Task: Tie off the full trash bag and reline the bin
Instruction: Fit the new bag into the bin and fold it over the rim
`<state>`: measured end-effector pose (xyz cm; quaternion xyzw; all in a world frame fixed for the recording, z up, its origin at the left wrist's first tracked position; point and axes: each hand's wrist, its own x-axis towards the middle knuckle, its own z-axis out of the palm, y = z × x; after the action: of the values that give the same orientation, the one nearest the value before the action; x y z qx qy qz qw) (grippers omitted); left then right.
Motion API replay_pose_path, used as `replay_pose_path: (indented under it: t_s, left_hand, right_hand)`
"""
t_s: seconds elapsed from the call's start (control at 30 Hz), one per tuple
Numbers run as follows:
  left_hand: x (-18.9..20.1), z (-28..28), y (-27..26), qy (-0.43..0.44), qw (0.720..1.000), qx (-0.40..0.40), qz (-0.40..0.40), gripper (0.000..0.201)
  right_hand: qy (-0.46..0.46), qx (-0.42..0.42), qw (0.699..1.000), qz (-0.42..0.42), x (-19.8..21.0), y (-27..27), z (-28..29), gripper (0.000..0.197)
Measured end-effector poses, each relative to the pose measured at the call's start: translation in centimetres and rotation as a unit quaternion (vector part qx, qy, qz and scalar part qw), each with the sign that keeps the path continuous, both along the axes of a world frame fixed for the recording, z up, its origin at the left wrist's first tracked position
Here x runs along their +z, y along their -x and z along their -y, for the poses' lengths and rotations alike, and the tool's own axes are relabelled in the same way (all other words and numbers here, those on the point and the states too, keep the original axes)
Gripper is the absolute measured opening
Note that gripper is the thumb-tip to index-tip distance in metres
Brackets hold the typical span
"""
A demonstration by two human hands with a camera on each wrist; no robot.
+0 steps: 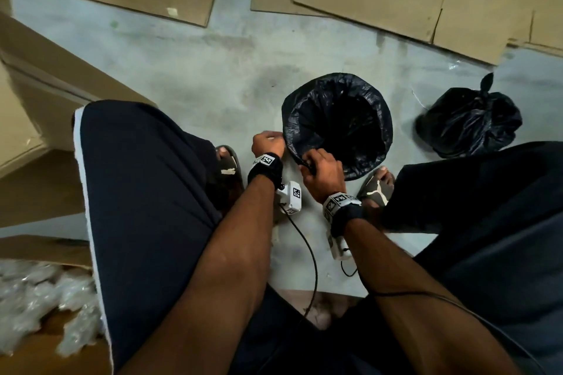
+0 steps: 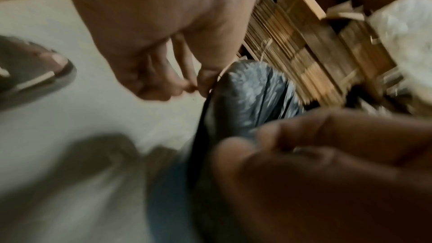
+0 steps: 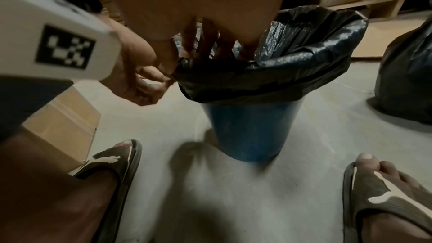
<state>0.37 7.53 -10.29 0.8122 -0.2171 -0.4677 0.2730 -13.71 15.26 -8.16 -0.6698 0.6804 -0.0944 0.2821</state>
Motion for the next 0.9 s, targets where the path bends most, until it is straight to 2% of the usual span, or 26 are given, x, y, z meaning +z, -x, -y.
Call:
replay_pose_path:
  t_s: [0.07,0.1,0.17,0.23,0.33,0.43,0.53,0.63,0.77,0.9]
  left_hand:
    - [0.0,0.7,0.0,0.017,0.999,0.025,0.014,0.005]
    - [-0.2,0.9,0.0,0.032,0.998,0.004,0.048,0.015]
    - [0.3,1.3,0.6,0.058,0.997,-0.03,0.043,0.031]
    - [1.9,1.3,1.3,0.068,0.992,-0.097,0.038,0.029]
    - [2.3,1.1,1.1,0.059,0.968,-0.222,0.1,0.02]
    - [3.1,1.1,-0.3,0.024,0.962,-0.248,0.115,0.022]
    - [4.0,2.5,-2.1,0.018,0.946,-0.305,0.107,0.032]
    - [4.6,5.8,-3.1,0.01,0.928,-0.359,0.099,0.045]
    - [5.1,10.8,-1.9,-0.008,0.919,-0.391,0.053,0.039]
    - [3.2,13.7,-0.4,-0.07,0.914,-0.397,0.056,0.034]
  right_hand:
    - [-0.01,-0.001,1.0,0.017,-0.2,0.0,0.2,0.023]
    - [-0.01,-0.009,0.999,0.031,-0.1,0.0,0.4,0.02]
    - [0.002,-0.025,0.997,0.073,-0.1,0.0,0.4,0.013]
    - [0.005,-0.044,0.992,0.119,0.1,0.3,0.6,0.014]
    - [-0.019,-0.072,0.986,0.15,0.6,0.8,0.9,0.017]
    - [-0.036,-0.099,0.981,0.165,1.0,1.3,1.2,0.016]
    - [-0.005,-0.127,0.975,0.183,2.2,1.6,3.2,0.016]
    - [0.039,-0.1,0.98,0.166,3.3,2.3,6.9,0.022]
    - [0.1,-0.053,0.989,0.099,3.9,4.0,12.8,0.026]
    - [0.108,-0.081,0.987,0.085,3.3,4.0,17.3,0.03]
